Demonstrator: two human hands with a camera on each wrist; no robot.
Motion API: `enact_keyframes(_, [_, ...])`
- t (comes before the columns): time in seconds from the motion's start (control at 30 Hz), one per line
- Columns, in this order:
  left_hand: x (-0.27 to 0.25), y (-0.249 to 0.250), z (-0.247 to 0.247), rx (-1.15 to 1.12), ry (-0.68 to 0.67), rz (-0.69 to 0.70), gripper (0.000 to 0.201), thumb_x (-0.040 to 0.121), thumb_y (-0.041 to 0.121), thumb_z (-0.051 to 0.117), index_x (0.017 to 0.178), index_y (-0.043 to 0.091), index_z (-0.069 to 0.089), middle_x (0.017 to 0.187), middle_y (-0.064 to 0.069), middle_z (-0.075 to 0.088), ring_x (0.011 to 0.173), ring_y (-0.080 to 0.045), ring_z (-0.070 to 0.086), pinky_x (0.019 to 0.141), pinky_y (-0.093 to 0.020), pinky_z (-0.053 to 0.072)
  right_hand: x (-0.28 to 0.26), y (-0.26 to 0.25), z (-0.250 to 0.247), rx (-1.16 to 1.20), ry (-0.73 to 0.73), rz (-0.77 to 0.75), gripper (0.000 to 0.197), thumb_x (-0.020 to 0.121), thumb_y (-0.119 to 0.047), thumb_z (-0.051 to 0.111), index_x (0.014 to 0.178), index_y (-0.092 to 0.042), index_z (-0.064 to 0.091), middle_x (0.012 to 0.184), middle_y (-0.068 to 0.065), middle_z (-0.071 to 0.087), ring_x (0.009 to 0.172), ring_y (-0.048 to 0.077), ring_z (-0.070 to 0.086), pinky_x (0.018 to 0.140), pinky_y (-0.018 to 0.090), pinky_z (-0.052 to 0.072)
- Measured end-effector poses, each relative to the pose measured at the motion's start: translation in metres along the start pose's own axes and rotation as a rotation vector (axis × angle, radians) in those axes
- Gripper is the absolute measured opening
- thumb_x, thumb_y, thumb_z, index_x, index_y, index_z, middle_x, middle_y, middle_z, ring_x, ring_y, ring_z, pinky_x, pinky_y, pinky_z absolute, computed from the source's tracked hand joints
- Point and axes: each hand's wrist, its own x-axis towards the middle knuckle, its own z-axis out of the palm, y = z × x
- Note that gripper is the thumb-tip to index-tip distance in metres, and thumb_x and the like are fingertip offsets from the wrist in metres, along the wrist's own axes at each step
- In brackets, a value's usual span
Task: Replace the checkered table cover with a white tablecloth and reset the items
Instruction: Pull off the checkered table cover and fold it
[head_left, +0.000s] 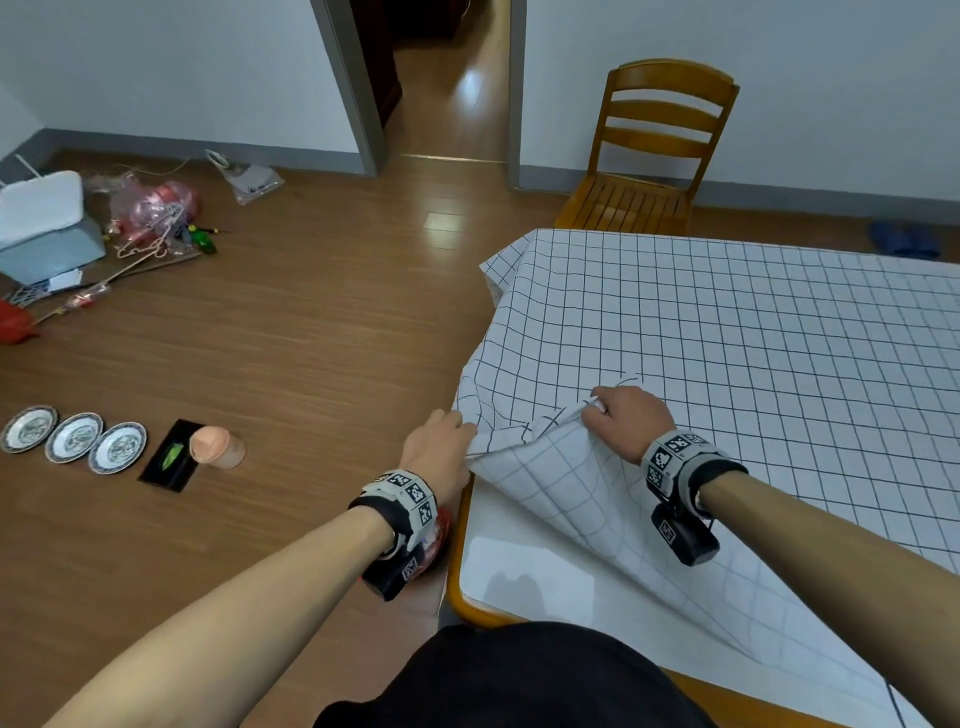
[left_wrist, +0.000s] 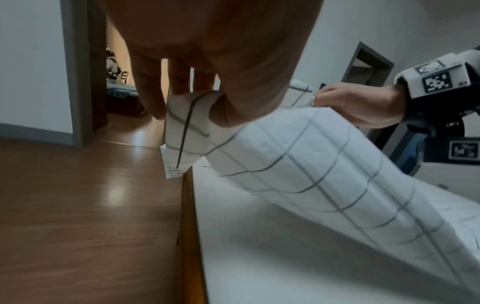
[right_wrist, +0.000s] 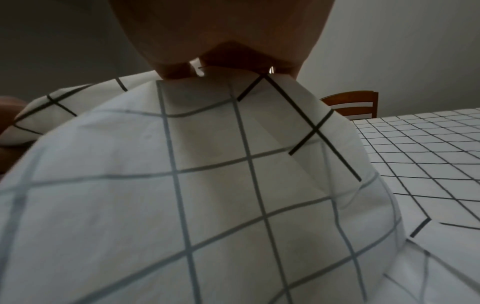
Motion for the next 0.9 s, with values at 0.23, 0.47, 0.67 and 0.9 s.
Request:
enact_keyframes(0.23, [-0.007,-0.035,0.003,-0.206,0.165,0.013,0.039,0.08,0.0,0.058,0.113,0.02,0.059,0.111,0.005,0.052,0.106,-0.015,0.046,0.071,-0.028,0.044,-0.009,0.029,0.002,0.014,-0.02,0.152,0.029,0.093,-0.036,0.044,0.066,-0.023,0.045,0.069,-0.001,0.059,0.066,0.021,0.054,0.054,0.029,0.033])
enact_keyframes(0.47, [-0.005,-0.047,-0.007,-0.448,0.154,0.145,0.024,0.085,-0.003,0.05,0.081,0.014,0.067,0.085,0.005,0.063,0.081,-0.012,0.057,0.078,-0.031,0.048,0.001,0.047,0.007,0.144,0.085,0.092,0.016,0.101,-0.027,0.043,0.092,-0.019,0.054,0.083,0.0,0.06,0.076,0.022,0.054,0.062,0.033,0.04])
enact_keyframes(0.67, [0.008,-0.053,-0.018,-0.568,-0.106,0.019,0.025,0.078,-0.01,0.046,0.064,0.007,0.057,0.066,-0.009,0.059,0.062,-0.014,0.045,0.058,-0.027,0.034,0.021,0.045,-0.015,0.175,0.115,0.081,0.028,0.105,-0.032,0.039,0.091,-0.013,0.054,0.075,0.004,0.06,0.073,0.029,0.057,0.062,0.036,0.042])
enact_keyframes(0.9, [0.011,-0.068,-0.014,-0.524,-0.276,0.075,0.038,0.082,0.0,0.059,0.049,0.011,0.045,0.051,0.002,0.037,0.051,-0.012,0.035,0.051,-0.023,0.03,0.021,0.053,-0.032,0.125,0.122,0.073,0.026,0.1,-0.04,0.052,0.091,-0.02,0.067,0.078,-0.002,0.067,0.076,0.022,0.061,0.068,0.035,0.05])
